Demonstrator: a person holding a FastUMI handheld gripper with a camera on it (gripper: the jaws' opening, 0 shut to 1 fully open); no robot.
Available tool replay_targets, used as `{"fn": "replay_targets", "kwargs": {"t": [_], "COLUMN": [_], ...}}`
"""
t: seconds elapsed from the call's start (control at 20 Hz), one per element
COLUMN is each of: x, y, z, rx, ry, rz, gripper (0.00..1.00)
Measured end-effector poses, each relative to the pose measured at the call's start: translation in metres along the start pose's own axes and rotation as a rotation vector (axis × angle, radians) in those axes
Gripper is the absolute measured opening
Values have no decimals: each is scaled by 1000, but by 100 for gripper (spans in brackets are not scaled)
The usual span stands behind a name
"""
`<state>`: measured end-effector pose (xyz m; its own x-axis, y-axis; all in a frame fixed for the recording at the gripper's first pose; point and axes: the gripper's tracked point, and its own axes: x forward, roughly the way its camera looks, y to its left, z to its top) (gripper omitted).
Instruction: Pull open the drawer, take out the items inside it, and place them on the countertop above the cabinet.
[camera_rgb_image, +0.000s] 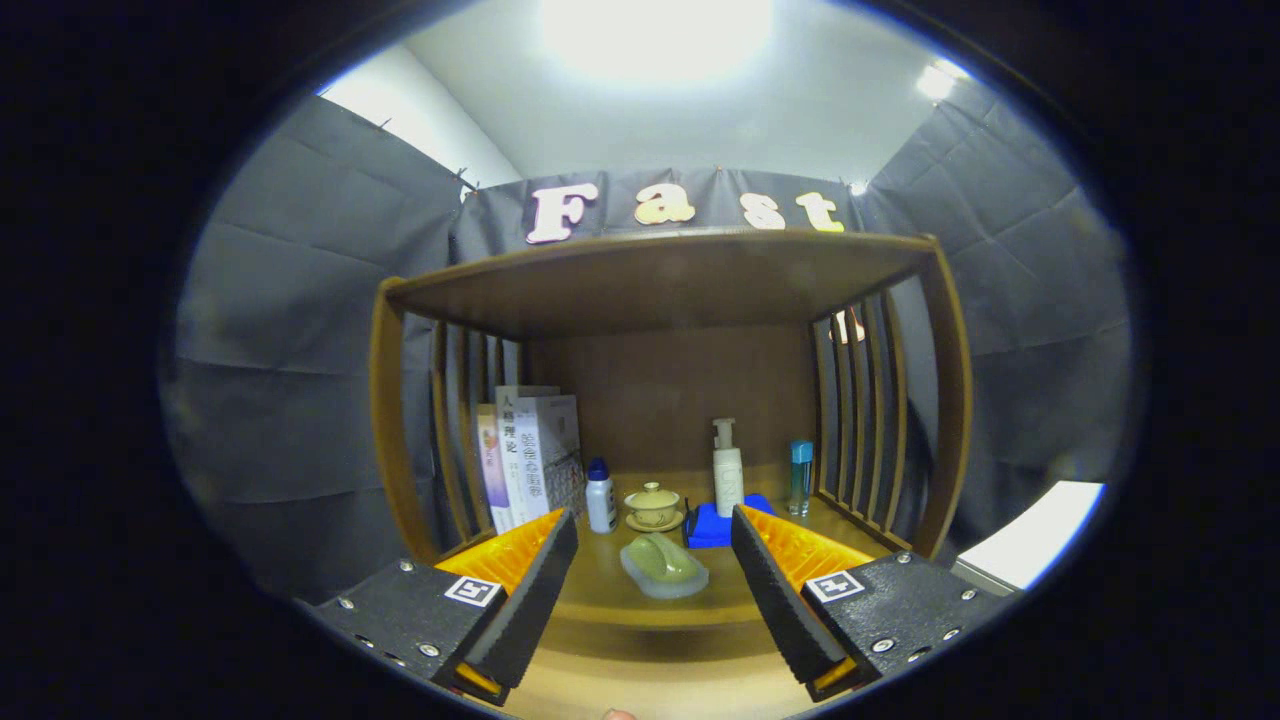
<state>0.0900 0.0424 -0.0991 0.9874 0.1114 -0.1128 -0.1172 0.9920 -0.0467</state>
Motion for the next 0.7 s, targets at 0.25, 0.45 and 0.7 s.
{"fn": "replay_targets", "kwargs": {"t": [0.25, 0.45, 0.7], "x": [-86, -125, -142], "y": [31, 43, 44], "z": [-22, -52, -84], "rx": [3, -52, -39], "ry": [-19, 3, 30], "rz": [72, 84, 63], "gripper": [95, 95, 95]}}
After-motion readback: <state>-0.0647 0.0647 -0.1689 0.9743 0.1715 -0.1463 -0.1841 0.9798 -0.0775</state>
